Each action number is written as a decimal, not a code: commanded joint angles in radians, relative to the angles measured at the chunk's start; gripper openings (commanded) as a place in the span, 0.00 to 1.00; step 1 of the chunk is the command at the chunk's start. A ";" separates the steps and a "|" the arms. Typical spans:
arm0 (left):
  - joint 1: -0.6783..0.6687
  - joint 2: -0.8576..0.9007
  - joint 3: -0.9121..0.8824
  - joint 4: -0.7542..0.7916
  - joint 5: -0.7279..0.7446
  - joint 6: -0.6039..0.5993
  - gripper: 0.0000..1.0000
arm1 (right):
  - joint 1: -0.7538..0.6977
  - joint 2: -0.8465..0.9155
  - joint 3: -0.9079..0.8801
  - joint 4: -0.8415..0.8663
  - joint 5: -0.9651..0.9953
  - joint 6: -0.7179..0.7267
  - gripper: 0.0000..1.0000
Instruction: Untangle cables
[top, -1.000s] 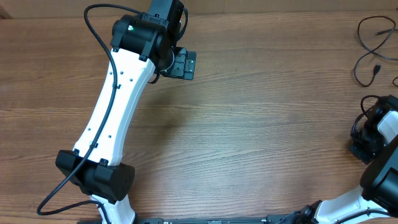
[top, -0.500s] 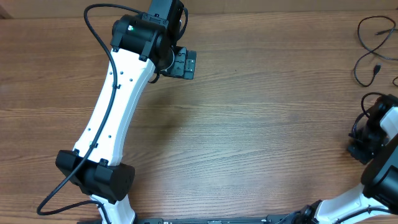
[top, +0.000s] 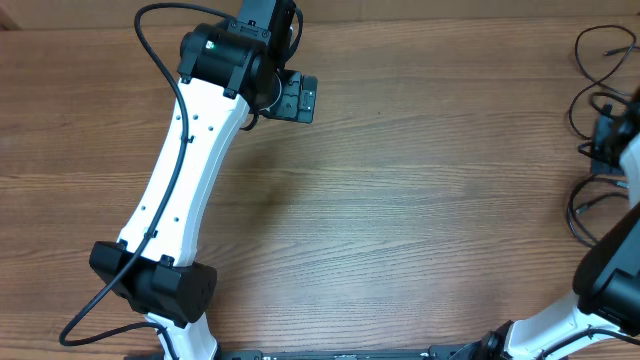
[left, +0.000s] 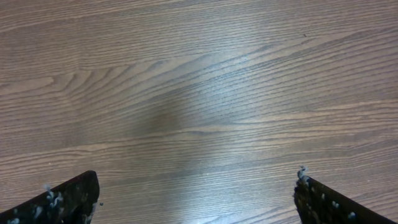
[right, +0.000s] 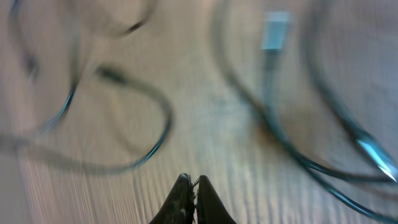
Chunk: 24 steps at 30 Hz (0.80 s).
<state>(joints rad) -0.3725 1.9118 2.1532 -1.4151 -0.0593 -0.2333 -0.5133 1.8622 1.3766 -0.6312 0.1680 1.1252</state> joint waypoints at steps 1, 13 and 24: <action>0.004 -0.002 0.013 0.004 0.008 -0.014 1.00 | 0.059 0.001 0.017 0.039 -0.008 -0.417 0.04; 0.003 -0.002 0.013 -0.021 0.008 -0.014 1.00 | 0.120 0.180 0.016 0.196 0.006 -0.531 0.04; 0.003 -0.002 0.013 -0.013 0.008 -0.014 1.00 | 0.121 0.230 0.060 0.245 -0.064 -0.741 0.25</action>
<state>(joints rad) -0.3725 1.9114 2.1532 -1.4349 -0.0589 -0.2337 -0.3912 2.1155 1.3884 -0.3965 0.1616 0.5507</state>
